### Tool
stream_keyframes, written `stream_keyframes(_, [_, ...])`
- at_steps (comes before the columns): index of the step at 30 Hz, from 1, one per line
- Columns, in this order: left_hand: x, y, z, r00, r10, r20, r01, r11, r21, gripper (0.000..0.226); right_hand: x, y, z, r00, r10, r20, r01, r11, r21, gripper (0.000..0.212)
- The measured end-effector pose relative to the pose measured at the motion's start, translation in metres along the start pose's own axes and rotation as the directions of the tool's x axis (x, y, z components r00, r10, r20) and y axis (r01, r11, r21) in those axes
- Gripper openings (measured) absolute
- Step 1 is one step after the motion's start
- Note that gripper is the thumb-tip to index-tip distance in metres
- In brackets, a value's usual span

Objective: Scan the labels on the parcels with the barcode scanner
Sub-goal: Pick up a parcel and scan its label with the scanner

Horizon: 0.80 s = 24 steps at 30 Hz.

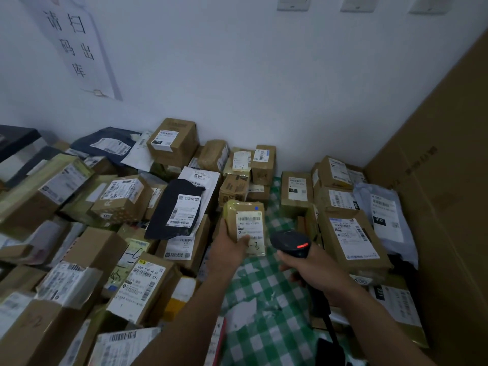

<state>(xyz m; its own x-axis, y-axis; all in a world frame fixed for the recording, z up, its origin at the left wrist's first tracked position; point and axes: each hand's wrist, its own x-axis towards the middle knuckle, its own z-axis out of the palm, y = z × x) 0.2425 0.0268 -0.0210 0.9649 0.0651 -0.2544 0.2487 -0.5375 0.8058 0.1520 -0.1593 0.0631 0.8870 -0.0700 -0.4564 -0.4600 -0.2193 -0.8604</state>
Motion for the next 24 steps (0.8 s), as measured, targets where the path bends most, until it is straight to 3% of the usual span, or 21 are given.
stream_keyframes(7, [0.059, -0.008, -0.021, 0.996, -0.039, 0.074, 0.023, 0.977, 0.212, 0.1, 0.013, -0.013, 0.008, 0.999, -0.016, 0.044, 0.016, 1.0, 0.012, 0.029])
stream_keyframes(9, [0.064, -0.007, -0.019, 0.997, -0.036, 0.07, 0.017, 0.969, 0.247, 0.094, 0.017, -0.015, 0.011, 0.998, -0.015, 0.059, 0.015, 1.0, 0.004, 0.029])
stream_keyframes(12, [0.051, 0.004, -0.021, 0.988, 0.112, -0.111, -0.055, 0.905, 0.422, 0.087, 0.023, -0.015, 0.012, 0.997, -0.01, 0.074, 0.009, 1.0, 0.007, 0.024])
stream_keyframes(14, [0.035, 0.002, -0.011, 0.976, 0.201, -0.079, -0.129, 0.838, 0.531, 0.071, 0.026, -0.014, 0.01, 0.997, -0.013, 0.075, 0.011, 1.0, 0.027, 0.022])
stream_keyframes(16, [0.026, -0.003, -0.003, 0.996, 0.094, 0.007, -0.084, 0.851, 0.519, 0.054, 0.028, -0.011, 0.006, 0.998, -0.004, 0.055, 0.002, 0.999, 0.035, 0.023])
stream_keyframes(18, [0.025, -0.01, 0.005, 0.998, 0.016, 0.058, -0.044, 0.852, 0.522, 0.07, 0.029, -0.007, 0.001, 0.999, 0.006, 0.032, -0.007, 1.0, 0.023, 0.026])
stream_keyframes(20, [0.025, -0.014, 0.009, 0.996, 0.053, 0.071, -0.084, 0.822, 0.563, 0.08, 0.028, -0.007, -0.002, 1.0, 0.004, 0.023, -0.004, 1.0, 0.012, 0.029])
stream_keyframes(24, [0.034, -0.013, 0.01, 0.993, 0.104, 0.059, -0.119, 0.813, 0.57, 0.07, 0.026, -0.008, -0.009, 1.0, -0.004, 0.02, 0.003, 0.999, 0.043, 0.03])
